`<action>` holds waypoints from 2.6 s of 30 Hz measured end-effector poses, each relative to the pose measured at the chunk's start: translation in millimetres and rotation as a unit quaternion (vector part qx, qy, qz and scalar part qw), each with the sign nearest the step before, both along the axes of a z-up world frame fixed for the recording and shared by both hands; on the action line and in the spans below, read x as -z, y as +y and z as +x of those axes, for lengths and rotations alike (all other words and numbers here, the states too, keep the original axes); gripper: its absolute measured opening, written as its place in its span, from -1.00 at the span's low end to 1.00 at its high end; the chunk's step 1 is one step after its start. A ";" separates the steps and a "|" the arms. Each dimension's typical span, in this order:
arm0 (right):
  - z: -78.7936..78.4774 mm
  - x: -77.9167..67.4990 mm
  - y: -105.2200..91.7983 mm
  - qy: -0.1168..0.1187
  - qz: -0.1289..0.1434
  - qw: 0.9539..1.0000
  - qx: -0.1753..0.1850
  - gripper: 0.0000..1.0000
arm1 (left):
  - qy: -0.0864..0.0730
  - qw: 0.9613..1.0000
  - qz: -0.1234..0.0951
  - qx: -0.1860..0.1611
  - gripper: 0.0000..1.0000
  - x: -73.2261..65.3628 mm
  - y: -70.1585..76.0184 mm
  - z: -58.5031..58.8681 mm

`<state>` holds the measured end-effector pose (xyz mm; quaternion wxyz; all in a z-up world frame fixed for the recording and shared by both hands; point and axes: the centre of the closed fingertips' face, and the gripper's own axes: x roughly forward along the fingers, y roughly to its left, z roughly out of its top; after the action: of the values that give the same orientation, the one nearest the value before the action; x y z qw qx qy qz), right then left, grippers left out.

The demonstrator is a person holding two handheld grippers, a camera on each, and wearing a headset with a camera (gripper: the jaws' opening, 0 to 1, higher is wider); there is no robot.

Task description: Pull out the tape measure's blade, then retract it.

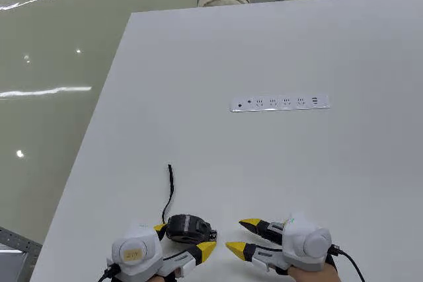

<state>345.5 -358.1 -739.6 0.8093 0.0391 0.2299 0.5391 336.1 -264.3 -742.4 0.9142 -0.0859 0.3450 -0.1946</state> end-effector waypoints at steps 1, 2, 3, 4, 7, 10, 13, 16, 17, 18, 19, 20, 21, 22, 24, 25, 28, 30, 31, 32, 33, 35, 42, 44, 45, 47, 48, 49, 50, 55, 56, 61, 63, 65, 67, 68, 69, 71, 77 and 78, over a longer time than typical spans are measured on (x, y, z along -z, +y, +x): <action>-0.6 -0.7 -1.2 -0.001 -0.001 1.000 0.001 -0.29 | 0.000 1.000 0.001 0.002 0.52 -1.4 -0.6 -1.4; -0.6 -0.6 -2.8 -0.002 -0.002 1.000 0.001 -0.29 | -0.001 1.000 0.002 0.004 0.52 -1.8 -0.5 -2.0; -1.6 -1.7 -4.0 -0.003 -0.001 1.000 0.001 -0.29 | -0.001 1.000 0.002 0.008 0.52 -1.3 -0.2 -2.8; -2.2 -2.7 -5.3 -0.005 -0.003 1.000 0.001 -0.29 | -0.003 1.000 0.002 0.010 0.52 -1.8 0.3 -3.5; -3.5 -6.8 -11.0 -0.007 -0.005 1.000 0.004 -0.28 | -0.007 1.000 -0.001 0.013 0.52 -5.1 2.7 -6.3; -5.1 -7.8 -15.8 -0.011 -0.007 1.000 0.005 -0.27 | -0.012 1.000 0.001 0.021 0.52 -7.1 3.9 -8.9; -7.9 -9.2 -21.0 -0.014 -0.012 1.000 0.004 -0.26 | -0.014 0.999 0.003 0.031 0.53 -8.8 4.1 -12.6; -9.4 -9.8 -27.2 -0.014 -0.017 1.000 0.006 -0.25 | -0.015 0.999 -0.001 0.036 0.53 -11.8 5.7 -15.8; -10.4 -10.9 -30.1 -0.014 -0.017 1.000 0.008 -0.25 | -0.016 0.999 -0.002 0.036 0.53 -12.4 7.5 -16.3; -10.8 -11.7 -31.8 -0.015 -0.016 1.000 0.010 -0.25 | -0.017 0.999 -0.003 0.036 0.53 -13.2 8.2 -16.9; -11.4 -12.5 -33.5 -0.015 -0.016 1.000 0.012 -0.24 | -0.018 0.999 -0.007 0.037 0.53 -14.6 8.1 -17.8; -13.3 -14.0 -35.1 -0.015 -0.016 1.000 0.012 -0.22 | -0.022 0.999 -0.013 0.035 0.52 -17.1 8.1 -18.5; -14.2 -14.3 -36.5 -0.016 -0.018 1.000 0.012 -0.20 | -0.024 0.999 -0.013 0.038 0.52 -17.7 8.0 -19.6; -14.8 -14.9 -38.0 -0.016 -0.018 1.000 0.014 -0.19 | -0.025 0.999 -0.011 0.041 0.52 -18.2 8.2 -20.3; -16.7 -17.9 -41.6 -0.019 -0.017 1.000 0.016 -0.17 | -0.028 0.999 -0.008 0.041 0.52 -21.8 9.8 -22.0; -17.4 -19.6 -43.5 -0.020 -0.016 0.999 0.019 -0.17 | -0.029 0.999 -0.009 0.041 0.53 -22.3 11.2 -22.5; -20.3 -22.5 -46.9 -0.028 -0.018 0.999 0.020 -0.13 | -0.033 0.999 -0.009 0.042 0.54 -25.9 12.7 -25.4; -21.6 -23.6 -49.4 -0.031 -0.023 0.999 0.022 -0.12 | -0.034 0.998 -0.007 0.043 0.54 -25.9 14.6 -27.0; -22.9 -25.2 -50.7 -0.031 -0.020 0.999 0.022 -0.11 | -0.036 0.998 -0.009 0.043 0.55 -27.9 15.3 -28.0; -23.6 -25.2 -51.8 -0.031 -0.022 0.999 0.022 -0.10 | -0.037 0.998 -0.011 0.042 0.55 -28.9 16.0 -28.9; -25.0 -27.4 -53.4 -0.036 -0.025 0.999 0.023 -0.10 | -0.038 0.998 -0.012 0.044 0.55 -30.3 16.4 -30.7; -26.7 -31.8 -55.9 -0.038 -0.022 0.999 0.027 -0.09 | -0.041 0.998 -0.014 0.047 0.57 -31.6 17.5 -33.9; -33.4 -35.0 -67.2 -0.041 -0.029 0.998 0.032 -0.02 | -0.038 0.998 -0.014 0.052 0.58 -32.0 23.2 -46.8; -36.5 -39.0 -68.9 -0.041 -0.025 0.998 0.031 -0.02 | -0.038 0.998 -0.014 0.050 0.58 -30.5 27.0 -50.1; -37.5 -39.8 -69.9 -0.043 -0.027 0.998 0.031 0.01 | -0.038 0.998 -0.014 0.049 0.58 -31.0 28.6 -51.7; -39.1 -40.6 -73.0 -0.046 -0.031 0.998 0.029 0.02 | -0.038 0.998 -0.015 0.047 0.58 -33.2 30.6 -54.5; -39.2 -41.7 -74.5 -0.048 -0.031 0.998 0.030 0.02 | -0.038 0.998 -0.016 0.047 0.58 -33.5 31.1 -55.6; -39.2 -42.8 -76.2 -0.048 -0.031 0.998 0.032 0.03 | -0.037 0.998 -0.016 0.047 0.58 -33.2 31.5 -56.8; -39.5 -45.3 -78.9 -0.053 -0.033 0.997 0.034 0.05 | -0.037 0.998 -0.013 0.050 0.57 -33.2 32.0 -59.0; -41.9 -51.6 -90.3 -0.061 -0.037 0.997 0.040 0.08 | -0.041 0.997 -0.009 0.060 0.57 -37.2 32.6 -67.7; -42.5 -52.6 -92.0 -0.061 -0.037 0.997 0.042 0.10 | -0.042 0.997 -0.009 0.062 0.58 -38.2 32.5 -69.0; -46.9 -55.2 -100.4 -0.063 -0.038 0.996 0.052 0.13 | -0.052 0.996 -0.017 0.066 0.59 -41.7 34.6 -74.8; -50.2 -56.4 -102.1 -0.063 -0.036 0.996 0.053 0.14 | -0.055 0.996 -0.028 0.064 0.61 -44.8 34.7 -76.6; -53.1 -56.9 -104.5 -0.062 -0.038 0.996 0.055 0.14 | -0.057 0.996 -0.026 0.064 0.62 -46.4 36.2 -78.3; -54.5 -57.6 -107.7 -0.062 -0.036 0.996 0.058 0.15 | -0.057 0.996 -0.023 0.065 0.63 -45.3 39.0 -79.9; -55.1 -58.1 -109.0 -0.061 -0.037 0.996 0.059 0.16 | -0.059 0.996 -0.023 0.065 0.64 -46.4 39.4 -80.9; -55.6 -58.7 -110.2 -0.062 -0.037 0.996 0.060 0.16 | -0.060 0.996 -0.023 0.065 0.64 -47.6 39.8 -81.6; -57.1 -60.4 -112.5 -0.061 -0.038 0.995 0.061 0.17 | -0.062 0.996 -0.024 0.062 0.64 -50.2 42.3 -83.0; -62.0 -61.0 -119.9 -0.059 -0.041 0.995 0.065 0.20 | -0.065 0.996 -0.027 0.058 0.65 -51.2 45.0 -85.8; -63.0 -62.0 -121.2 -0.060 -0.041 0.995 0.066 0.20 | -0.065 0.996 -0.028 0.058 0.65 -51.5 44.9 -87.0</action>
<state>282.6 -479.3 -677.6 0.8565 -0.0115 0.2003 0.4756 249.2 -219.4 -690.9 0.9190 -0.0784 0.2840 -0.2620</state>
